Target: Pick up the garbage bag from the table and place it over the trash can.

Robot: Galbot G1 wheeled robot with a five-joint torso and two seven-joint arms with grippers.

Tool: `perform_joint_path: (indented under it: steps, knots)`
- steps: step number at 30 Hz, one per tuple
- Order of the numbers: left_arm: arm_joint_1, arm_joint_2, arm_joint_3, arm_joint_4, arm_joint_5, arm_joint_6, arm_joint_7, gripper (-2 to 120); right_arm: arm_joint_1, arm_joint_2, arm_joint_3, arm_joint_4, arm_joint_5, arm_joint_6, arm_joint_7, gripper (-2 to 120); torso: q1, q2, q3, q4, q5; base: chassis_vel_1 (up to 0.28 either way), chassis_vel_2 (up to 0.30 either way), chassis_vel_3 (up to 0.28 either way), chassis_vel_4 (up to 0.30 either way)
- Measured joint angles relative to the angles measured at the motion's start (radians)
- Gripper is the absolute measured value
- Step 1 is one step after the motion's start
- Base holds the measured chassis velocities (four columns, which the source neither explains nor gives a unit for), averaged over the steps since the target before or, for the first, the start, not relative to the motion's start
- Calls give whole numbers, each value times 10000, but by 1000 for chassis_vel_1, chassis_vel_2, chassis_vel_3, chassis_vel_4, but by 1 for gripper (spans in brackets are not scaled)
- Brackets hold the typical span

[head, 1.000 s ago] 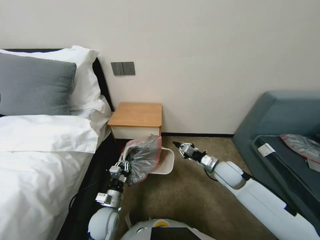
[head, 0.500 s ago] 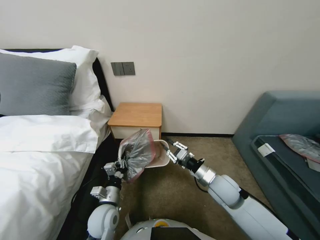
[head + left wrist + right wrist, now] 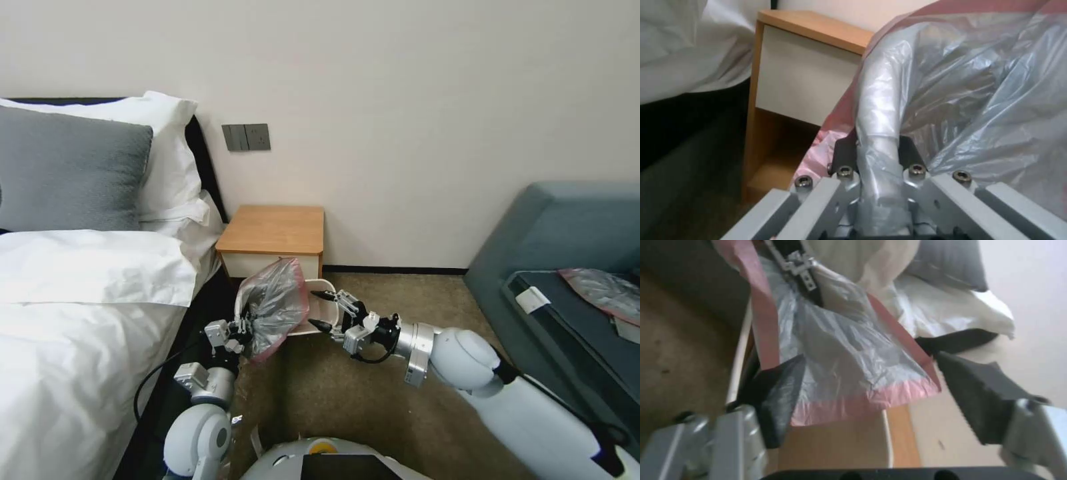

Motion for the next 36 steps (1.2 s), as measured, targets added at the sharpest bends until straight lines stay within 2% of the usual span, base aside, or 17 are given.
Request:
perform_joint_path:
  steps: [4, 10, 22, 33, 34, 36]
  knots:
    - [0, -38, 81, 31, 362, -181, 112, 4, 456, -285, -180, -73, 277, -106, -488, 88, 0, 0, 0, 2, 1, 0, 0, 0, 0]
    - [23, -71, 190, 85, 903, -556, 352, 4, 1045, -490, -499, -265, 522, -240, -730, 91, 0, 0, 0, 2, 1, 0, 0, 0, 0]
    - [-13, -148, 497, 124, 1149, -1198, 864, 4, 1487, -234, -1041, -728, 450, -330, -1107, 91, 0, 0, 0, 1, 1, 0, 0, 0, 0]
    - [54, -196, 697, 127, 1709, -1439, 978, 4, 1945, 15, -1552, -983, 147, -356, -1109, 89, 0, 0, 0, 1, 0, 0, 0, 0, 0]
    - [68, -199, 718, 119, 1725, -1441, 978, 4, 2010, 51, -1617, -1012, 95, -361, -1100, 89, 0, 0, 0, 2, 0, 0, 0, 0, 0]
    - [93, -214, 741, 81, 1737, -1446, 978, 4, 2136, 194, -1776, -1089, -59, -361, -1072, 80, 0, 0, 0, 2, 1, 0, 0, 0, 0]
